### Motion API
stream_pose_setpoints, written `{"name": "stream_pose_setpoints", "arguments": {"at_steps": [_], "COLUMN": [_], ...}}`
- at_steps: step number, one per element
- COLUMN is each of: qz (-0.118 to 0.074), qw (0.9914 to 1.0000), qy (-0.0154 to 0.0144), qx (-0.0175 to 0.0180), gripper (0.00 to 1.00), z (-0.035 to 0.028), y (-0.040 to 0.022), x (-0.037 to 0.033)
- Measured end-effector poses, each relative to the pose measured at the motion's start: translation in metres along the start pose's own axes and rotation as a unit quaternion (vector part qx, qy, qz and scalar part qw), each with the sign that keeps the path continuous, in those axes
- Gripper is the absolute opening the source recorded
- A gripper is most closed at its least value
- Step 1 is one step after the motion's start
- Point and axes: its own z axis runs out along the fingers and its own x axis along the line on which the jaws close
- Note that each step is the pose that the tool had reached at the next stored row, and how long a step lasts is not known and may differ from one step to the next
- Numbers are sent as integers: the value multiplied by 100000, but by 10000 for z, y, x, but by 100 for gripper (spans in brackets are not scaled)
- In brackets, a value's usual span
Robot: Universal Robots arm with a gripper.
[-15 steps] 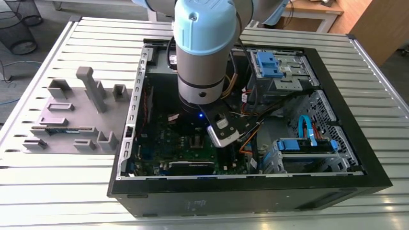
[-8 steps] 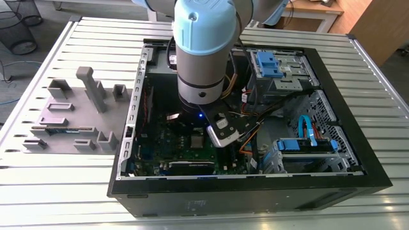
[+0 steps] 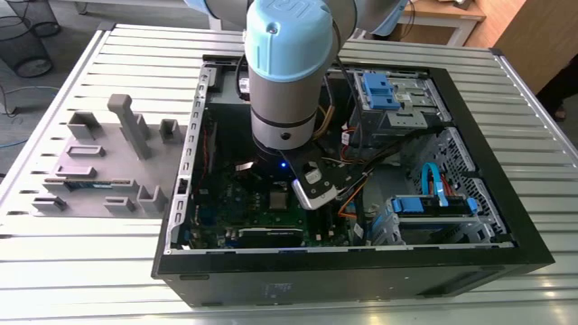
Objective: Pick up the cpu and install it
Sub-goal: 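Place the cpu into insertion slot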
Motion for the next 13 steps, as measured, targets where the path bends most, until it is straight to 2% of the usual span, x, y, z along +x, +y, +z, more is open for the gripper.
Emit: {"name": "stream_pose_setpoints", "arguments": {"at_steps": [8,13], "qz": [0,0], "qw": [100000,100000], "qy": [11,9], "qx": [17,19], "gripper": [42,33], "z": [6,7], "y": [0,-1], "x": [3,4]}}
